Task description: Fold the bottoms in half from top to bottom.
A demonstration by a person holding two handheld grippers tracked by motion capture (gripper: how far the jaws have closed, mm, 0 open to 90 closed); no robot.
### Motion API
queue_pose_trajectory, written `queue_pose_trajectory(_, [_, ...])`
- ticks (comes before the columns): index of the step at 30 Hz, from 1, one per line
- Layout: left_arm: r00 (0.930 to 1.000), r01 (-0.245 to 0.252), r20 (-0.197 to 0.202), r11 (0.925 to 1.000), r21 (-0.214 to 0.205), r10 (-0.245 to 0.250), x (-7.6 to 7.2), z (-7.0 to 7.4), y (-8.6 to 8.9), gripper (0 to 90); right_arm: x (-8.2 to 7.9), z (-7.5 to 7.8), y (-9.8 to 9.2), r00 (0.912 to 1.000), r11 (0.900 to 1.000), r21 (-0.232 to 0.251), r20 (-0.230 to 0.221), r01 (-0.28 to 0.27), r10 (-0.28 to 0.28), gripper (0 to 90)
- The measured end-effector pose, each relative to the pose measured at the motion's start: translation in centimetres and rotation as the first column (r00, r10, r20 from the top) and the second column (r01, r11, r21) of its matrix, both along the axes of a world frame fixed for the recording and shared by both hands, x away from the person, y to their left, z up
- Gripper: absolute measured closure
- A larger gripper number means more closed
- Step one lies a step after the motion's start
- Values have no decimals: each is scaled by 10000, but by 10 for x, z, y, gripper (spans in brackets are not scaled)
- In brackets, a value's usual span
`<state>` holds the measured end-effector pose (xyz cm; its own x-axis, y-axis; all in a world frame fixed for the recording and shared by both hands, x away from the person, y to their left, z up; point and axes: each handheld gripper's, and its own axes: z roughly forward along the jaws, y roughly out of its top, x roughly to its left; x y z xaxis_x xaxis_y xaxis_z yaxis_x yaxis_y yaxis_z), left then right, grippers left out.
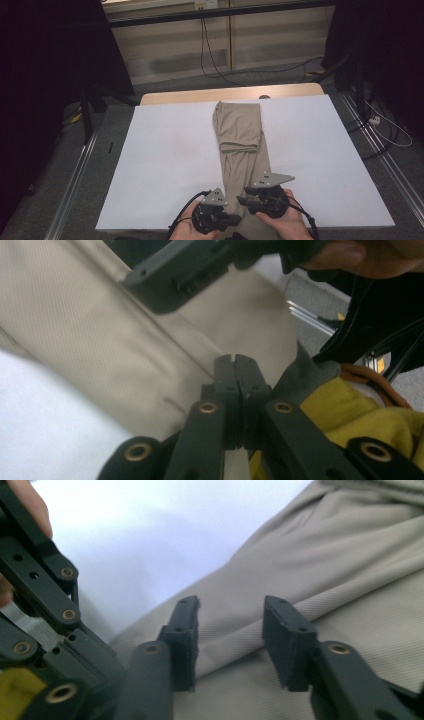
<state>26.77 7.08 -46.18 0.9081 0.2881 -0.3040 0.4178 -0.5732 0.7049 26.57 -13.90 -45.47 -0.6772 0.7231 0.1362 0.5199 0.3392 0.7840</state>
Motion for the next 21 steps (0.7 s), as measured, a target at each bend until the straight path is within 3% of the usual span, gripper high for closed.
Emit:
queue_pose_trajectory(3, [10000, -18, -50, 9996, -275, 17, 0, 5, 8, 838, -4, -3, 6, 10000, 9988, -483, 69, -30, 34, 531])
queue_pose_trajectory(5, [9995, -305, -4, 9981, -543, 305, 2, 10, 16, 794, -6, -9, 9, 9999, 9966, -821, -159, -50, 37, 512])
queue_pose_trajectory(8, [9956, -899, 205, 9938, -661, 915, 9, 14, 28, 731, -14, -12, 15, 9996, 9913, -1313, 288, 80, -43, 534])
queue_pose_trajectory(10, [9915, -1279, 148, 9892, -716, 1292, 15, 14, 33, 716, -16, -12, 16, 9996, 9917, -1286, 277, -17, 53, 624])
queue_pose_trajectory(12, [9876, -1531, 274, 9867, -546, 1547, 21, 11, 36, 685, -17, -11, 16, 9996, 9916, -1293, 265, -74, 109, 812])
queue_pose_trajectory(14, [9850, -1689, 284, 9850, -344, 1699, 25, 8, 37, 672, -16, -10, 13, 10000, 9934, -1147, 86, -27, 37, 893])
queue_pose_trajectory(16, [9819, -1845, 394, 9826, -212, 1852, 28, 6, 35, 654, -16, -8, 8, 10000, 9952, -976, 45, 9, -4, 900])
queue_pose_trajectory(18, [9810, -1882, 439, 9819, -207, 1890, 29, 5, 34, 646, -16, 0, 0, 9999, 9987, -512, -72, 76, -80, 900])
queue_pose_trajectory(21, [9815, -1832, 551, 9830, -88, 1834, 29, 4, 31, 636, -20, 12, -16, 9992, 9993, -54, 108, 375, -374, 900])
